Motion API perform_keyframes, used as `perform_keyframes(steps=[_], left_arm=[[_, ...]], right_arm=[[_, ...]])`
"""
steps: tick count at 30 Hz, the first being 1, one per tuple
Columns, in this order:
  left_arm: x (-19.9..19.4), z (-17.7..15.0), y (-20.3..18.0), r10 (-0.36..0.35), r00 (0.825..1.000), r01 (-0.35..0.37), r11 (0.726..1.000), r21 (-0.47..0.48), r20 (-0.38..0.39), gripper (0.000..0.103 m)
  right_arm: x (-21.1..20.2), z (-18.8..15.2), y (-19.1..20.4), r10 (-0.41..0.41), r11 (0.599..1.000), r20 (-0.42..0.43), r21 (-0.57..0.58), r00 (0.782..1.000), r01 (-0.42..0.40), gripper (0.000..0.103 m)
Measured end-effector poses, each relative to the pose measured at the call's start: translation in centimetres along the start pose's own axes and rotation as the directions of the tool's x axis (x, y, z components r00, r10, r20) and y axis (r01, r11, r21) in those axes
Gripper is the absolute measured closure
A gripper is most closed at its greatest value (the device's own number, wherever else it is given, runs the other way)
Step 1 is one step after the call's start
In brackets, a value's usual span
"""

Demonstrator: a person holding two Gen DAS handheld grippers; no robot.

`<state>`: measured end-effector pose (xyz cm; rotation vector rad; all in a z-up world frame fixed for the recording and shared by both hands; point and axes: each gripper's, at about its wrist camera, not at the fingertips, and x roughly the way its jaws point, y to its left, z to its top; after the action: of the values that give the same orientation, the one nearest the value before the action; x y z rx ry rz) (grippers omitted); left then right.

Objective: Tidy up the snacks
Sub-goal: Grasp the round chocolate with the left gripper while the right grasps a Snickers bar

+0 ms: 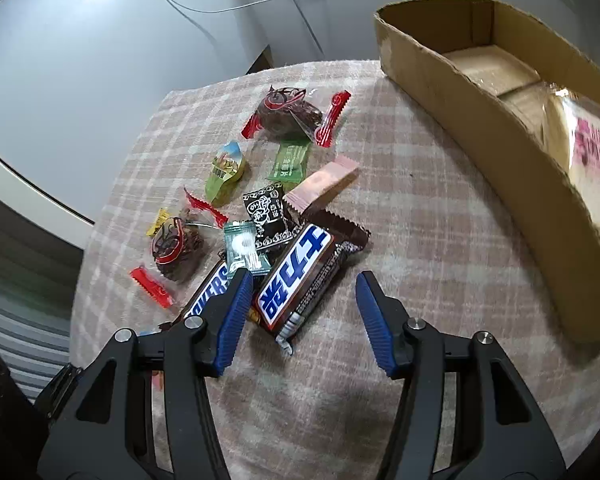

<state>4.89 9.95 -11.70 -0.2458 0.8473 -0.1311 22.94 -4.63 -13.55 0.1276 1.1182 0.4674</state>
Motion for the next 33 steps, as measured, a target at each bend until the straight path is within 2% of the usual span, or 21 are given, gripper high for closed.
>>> perform_keyframes(steps=[7,11,15,20,33], left_arm=[[0.7,0.2,0.5,0.02,1.0,-0.02,1.0,-0.02,-0.01,0.047],[1.6,0.7,0.4,0.049,0.999,-0.049,0.999,-0.001,-0.014,0.049],[2.3,0.9,0.4,0.068,0.998,-0.067,0.998,0.008,-0.019,0.062],[2.3,0.5,0.2,0.09,0.996,-0.09,0.995,0.035,0.008,0.071],[1.5,0.8,1.2,0.06,0.998,-0.059,0.998,-0.027,0.032,0.073]], right_arm=[[0.2,0.2,0.6,-0.024,0.999,-0.005,-0.04,1.0,0.024,0.053],[0.0,0.0,1.5,-0.046,0.995,-0.005,-0.086,0.999,0.046,0.058],[-0.2,-0.3,2.0,-0.064,0.986,0.0,-0.153,0.998,0.064,0.061],[-0.7,-0.5,1.8,-0.066,0.98,-0.003,-0.186,0.998,0.064,0.064],[-2.4,-0.9,0.7,-0.022,0.988,0.031,-0.155,0.999,0.027,0.07]])
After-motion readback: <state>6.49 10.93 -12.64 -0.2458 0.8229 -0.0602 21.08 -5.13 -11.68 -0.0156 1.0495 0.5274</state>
